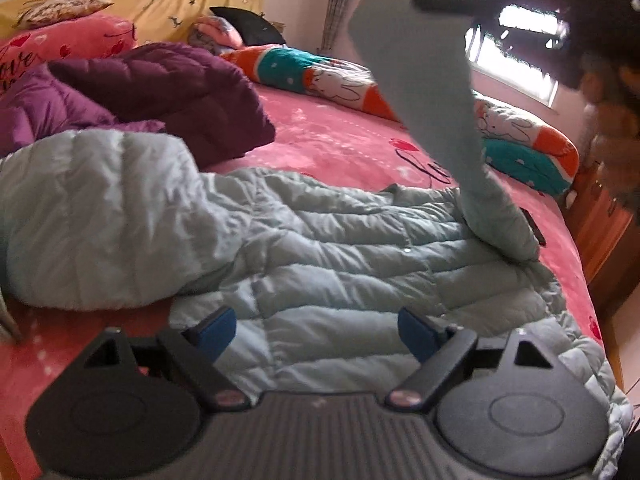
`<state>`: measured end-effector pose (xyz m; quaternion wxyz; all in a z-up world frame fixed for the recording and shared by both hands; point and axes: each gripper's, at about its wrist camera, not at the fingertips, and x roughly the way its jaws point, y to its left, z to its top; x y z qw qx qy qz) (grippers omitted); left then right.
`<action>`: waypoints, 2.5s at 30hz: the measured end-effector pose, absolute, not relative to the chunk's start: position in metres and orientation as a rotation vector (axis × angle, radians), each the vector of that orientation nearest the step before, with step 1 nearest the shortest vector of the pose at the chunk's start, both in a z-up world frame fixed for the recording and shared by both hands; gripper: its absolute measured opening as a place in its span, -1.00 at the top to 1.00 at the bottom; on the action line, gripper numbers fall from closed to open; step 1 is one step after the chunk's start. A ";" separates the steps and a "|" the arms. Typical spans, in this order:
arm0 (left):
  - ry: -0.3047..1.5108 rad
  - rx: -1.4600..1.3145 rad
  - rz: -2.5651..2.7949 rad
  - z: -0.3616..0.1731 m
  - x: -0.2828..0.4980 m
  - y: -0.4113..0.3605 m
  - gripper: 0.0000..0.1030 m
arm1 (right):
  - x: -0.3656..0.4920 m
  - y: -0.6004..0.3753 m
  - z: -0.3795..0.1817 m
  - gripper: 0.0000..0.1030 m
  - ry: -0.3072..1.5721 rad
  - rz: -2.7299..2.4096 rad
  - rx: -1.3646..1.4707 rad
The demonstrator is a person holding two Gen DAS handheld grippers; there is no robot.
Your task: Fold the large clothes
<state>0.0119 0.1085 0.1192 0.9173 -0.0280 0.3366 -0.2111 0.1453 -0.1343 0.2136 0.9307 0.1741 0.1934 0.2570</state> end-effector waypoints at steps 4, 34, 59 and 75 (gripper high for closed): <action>0.697 -0.076 -0.431 0.117 0.013 0.121 -0.71 | 0.165 -0.113 0.189 0.86 0.466 0.534 0.352; 0.649 -0.064 -0.481 0.123 0.121 0.030 -0.72 | 0.160 -0.337 0.175 -0.93 0.606 -0.110 0.220; 0.752 0.123 -0.515 0.064 0.119 0.004 -0.77 | 0.270 -0.288 0.111 0.19 1.291 0.250 0.308; 0.758 0.109 -0.493 0.062 0.123 0.011 -0.77 | 0.186 -0.333 0.175 -0.71 0.994 -0.185 -0.074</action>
